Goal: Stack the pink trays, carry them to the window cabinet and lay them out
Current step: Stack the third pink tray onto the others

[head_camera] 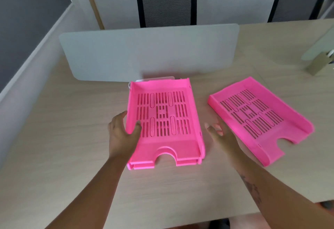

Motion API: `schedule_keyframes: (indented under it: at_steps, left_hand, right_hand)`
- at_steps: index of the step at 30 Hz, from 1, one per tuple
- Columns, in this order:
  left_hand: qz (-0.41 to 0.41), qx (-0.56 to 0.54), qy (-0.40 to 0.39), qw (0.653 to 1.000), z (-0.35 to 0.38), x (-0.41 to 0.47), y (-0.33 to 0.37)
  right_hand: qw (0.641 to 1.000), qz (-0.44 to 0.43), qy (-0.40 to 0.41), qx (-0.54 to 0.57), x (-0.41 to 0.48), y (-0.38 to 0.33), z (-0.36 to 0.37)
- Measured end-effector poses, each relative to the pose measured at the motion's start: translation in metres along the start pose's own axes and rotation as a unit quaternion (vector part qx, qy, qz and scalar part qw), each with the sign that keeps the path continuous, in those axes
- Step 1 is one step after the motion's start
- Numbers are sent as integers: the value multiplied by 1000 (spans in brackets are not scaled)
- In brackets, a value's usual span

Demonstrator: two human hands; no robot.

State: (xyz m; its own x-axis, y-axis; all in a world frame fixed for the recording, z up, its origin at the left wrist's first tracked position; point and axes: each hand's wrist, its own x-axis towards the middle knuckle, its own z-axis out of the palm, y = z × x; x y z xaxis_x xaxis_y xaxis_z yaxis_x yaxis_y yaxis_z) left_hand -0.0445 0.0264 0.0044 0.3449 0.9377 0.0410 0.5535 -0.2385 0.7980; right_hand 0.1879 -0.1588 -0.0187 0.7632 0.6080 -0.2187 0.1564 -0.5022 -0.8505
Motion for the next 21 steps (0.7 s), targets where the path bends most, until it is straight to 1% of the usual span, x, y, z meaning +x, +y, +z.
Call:
schedule_keyframes:
  at_steps: [2,3,5,8,11,15,19,21]
  left_hand:
    - [46,11,0,999,16,3,28]
    - [66,17,-5,998,29,3,41]
    - [96,26,-21,995,61,-1,66]
    - [115,15,-41,992,116,-15,104]
    - [93,-2,-59,994,172,-35,137]
    - [60,-14,-81,995,240,-67,167]
    - [39,7,-135,990,292,-95,178]
    - [12,13,-164,986,311,-105,174]
  right_hand:
    - [998,-49,24,15,14,-7,-24]
    - [998,-59,28,9,21,-8,-38]
    - [997,-69,38,-26,37,-1,-68]
    - [996,-56,39,-62,58,18,-117]
    - [995,-38,32,-92,82,45,-165]
    - [989,-26,48,-134,108,81,-220]
    - [977,-59,52,-198,123,115,-254]
    - [967,-56,50,-243,132,131,-262]
